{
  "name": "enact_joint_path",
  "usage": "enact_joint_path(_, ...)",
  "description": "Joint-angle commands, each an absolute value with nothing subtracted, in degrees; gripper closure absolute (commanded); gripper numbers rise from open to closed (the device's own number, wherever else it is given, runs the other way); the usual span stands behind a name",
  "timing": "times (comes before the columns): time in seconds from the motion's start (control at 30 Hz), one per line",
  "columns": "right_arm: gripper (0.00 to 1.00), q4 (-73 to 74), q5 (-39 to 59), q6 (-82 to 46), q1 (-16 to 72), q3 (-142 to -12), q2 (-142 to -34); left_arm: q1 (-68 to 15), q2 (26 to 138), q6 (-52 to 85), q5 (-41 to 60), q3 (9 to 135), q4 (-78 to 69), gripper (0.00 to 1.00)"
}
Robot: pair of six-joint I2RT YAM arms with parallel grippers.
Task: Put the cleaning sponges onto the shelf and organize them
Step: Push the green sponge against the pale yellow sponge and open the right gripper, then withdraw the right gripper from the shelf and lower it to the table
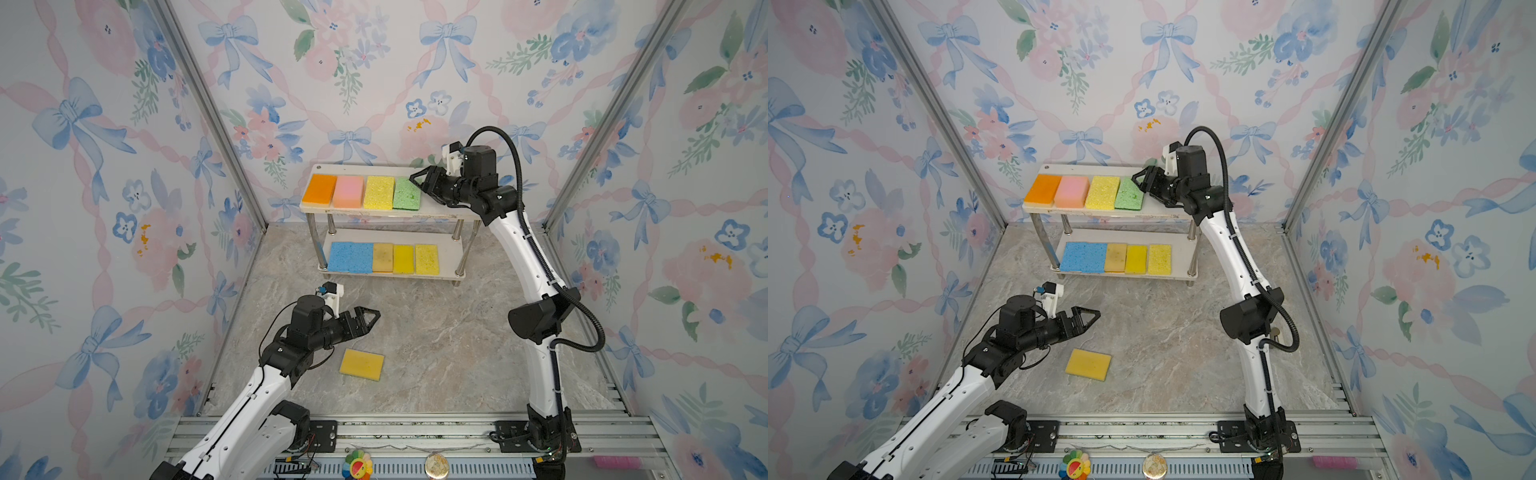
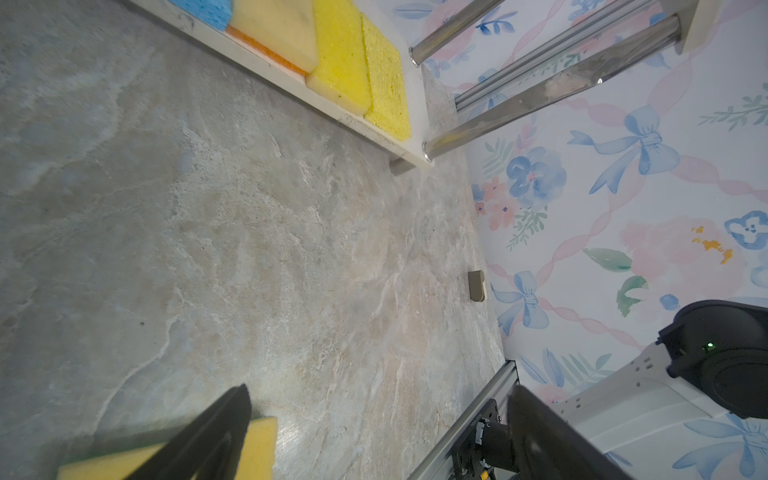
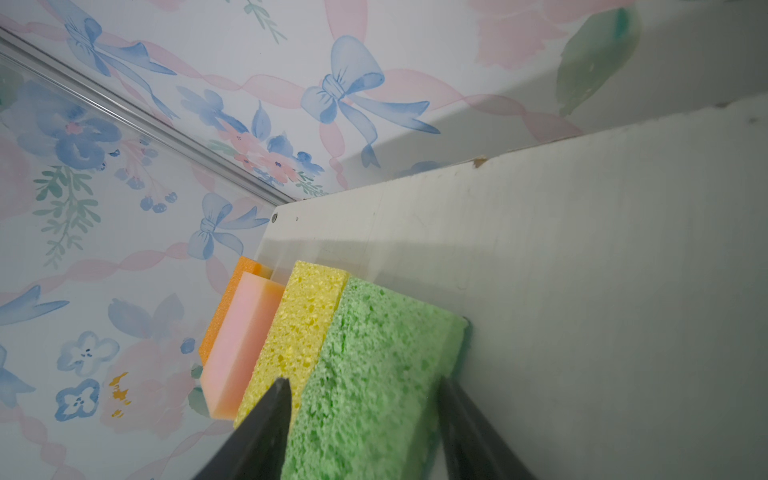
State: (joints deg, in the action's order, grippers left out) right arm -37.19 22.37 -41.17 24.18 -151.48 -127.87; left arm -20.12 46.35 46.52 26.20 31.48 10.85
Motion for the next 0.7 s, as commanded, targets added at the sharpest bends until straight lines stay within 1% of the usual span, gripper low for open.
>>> enact_joint_path(0.0, 0.41, -38.7, 23.6, -41.7, 24.8, -150.3, -128.8, -19.4, 45.2, 46.5, 26.1, 31.5, 12.0, 0.02)
enact_joint_path(0.4, 0.38, -39.0, 23.5, -41.3, 22.7, -149.0, -126.0, -18.7, 44.5, 47.1, 26.2, 31.8, 12.8, 0.02)
enact_joint_path(0.53, 0.38, -39.6, 23.6, -40.7, 20.8, -148.0, -122.6, -18.4, 44.3, 47.1, 26.2, 32.8, 13.7, 0.02)
enact_joint_path(0.67, 0.37, -40.9, 23.7, -39.9, 18.8, -145.3, -117.0, -18.3, 43.6, 47.4, 25.9, 33.1, 14.0, 0.02)
